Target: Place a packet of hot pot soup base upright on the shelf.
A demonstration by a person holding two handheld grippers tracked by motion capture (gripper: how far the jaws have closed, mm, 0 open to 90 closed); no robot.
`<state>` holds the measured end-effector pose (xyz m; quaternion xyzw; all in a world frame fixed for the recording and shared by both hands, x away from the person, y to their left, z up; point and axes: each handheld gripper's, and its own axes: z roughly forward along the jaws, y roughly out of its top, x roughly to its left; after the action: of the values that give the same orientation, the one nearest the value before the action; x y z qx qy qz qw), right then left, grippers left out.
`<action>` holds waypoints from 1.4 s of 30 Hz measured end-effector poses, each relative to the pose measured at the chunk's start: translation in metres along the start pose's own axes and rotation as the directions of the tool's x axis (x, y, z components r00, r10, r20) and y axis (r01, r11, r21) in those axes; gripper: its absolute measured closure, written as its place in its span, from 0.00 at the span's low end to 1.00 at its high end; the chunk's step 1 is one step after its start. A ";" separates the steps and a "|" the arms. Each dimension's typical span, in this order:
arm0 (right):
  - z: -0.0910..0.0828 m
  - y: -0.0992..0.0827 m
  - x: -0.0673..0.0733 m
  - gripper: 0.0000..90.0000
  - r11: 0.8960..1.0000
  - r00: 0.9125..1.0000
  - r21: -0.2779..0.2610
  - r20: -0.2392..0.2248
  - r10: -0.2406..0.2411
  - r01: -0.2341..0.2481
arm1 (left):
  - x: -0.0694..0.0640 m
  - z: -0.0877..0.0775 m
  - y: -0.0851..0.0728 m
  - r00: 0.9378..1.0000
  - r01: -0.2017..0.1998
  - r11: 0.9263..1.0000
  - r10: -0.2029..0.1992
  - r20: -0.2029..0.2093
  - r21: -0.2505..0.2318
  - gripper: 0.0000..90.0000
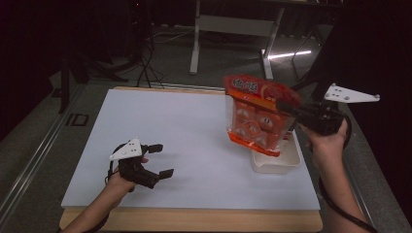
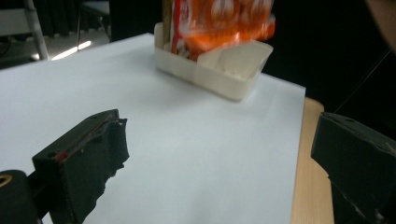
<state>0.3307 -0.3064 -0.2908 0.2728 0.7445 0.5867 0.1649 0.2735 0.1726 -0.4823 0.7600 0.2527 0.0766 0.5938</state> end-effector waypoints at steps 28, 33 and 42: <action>-0.027 -0.055 -0.052 1.00 0.991 0.986 0.041 0.111 0.122 -0.127 | 0.006 -0.007 -0.019 0.998 0.044 0.999 -0.043 -0.034 0.009 0.03; -0.025 -0.062 -0.055 1.00 0.989 0.984 0.042 0.112 0.135 -0.140 | 0.007 -0.007 -0.022 0.998 0.046 0.999 -0.046 -0.039 0.013 0.03; -0.020 -0.082 -0.062 1.00 0.981 0.976 0.043 0.112 0.186 -0.192 | 0.008 -0.006 -0.024 0.998 0.058 0.998 -0.057 -0.037 0.011 0.03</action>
<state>0.3511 -0.3722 -0.3689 0.3778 0.7205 0.5641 0.1409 0.2710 0.1858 -0.5050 0.7545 0.2858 0.0721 0.5864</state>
